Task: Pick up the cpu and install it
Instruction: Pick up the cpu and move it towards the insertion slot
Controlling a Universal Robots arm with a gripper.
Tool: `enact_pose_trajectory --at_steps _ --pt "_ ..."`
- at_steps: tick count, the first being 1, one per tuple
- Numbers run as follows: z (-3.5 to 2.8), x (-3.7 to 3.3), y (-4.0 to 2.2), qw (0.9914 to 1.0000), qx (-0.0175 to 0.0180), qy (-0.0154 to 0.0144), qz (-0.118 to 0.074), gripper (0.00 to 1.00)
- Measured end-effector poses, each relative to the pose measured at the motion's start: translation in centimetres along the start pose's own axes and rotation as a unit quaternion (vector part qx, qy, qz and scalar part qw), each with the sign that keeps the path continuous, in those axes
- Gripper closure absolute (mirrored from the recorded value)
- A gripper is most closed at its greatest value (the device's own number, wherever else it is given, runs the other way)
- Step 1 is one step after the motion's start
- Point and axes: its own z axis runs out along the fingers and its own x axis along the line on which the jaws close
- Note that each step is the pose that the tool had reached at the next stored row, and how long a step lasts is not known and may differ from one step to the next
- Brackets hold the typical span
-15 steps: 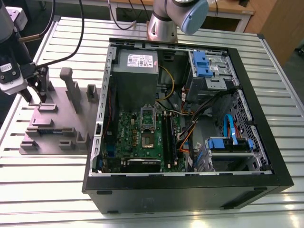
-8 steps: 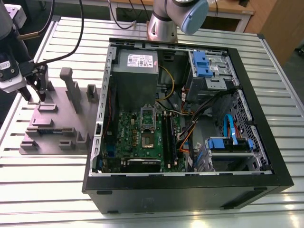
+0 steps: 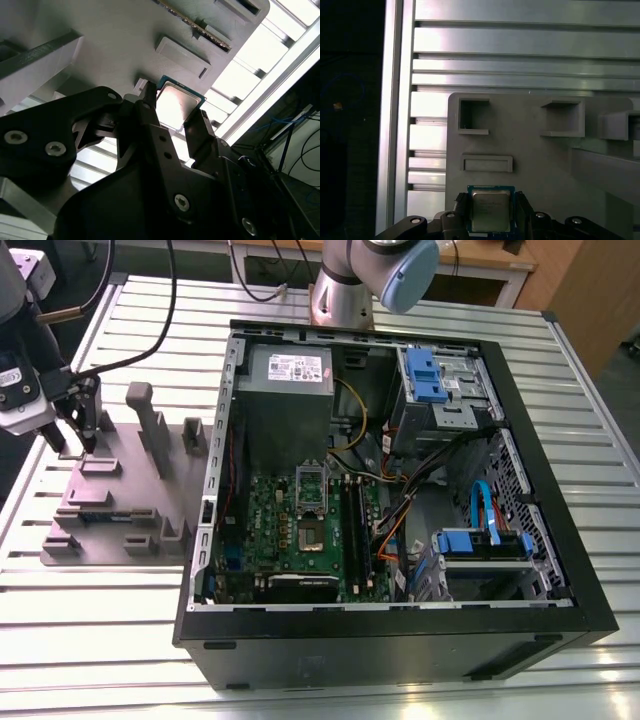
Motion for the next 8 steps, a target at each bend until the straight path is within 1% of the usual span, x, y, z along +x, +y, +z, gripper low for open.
enact_pose_trajectory --at_steps 2,8 --pt "-0.02 0.0 0.0 1.0 0.0 0.0 0.0 0.53" --pt "-0.46 0.01 0.02 1.0 0.0 0.0 0.0 0.53"
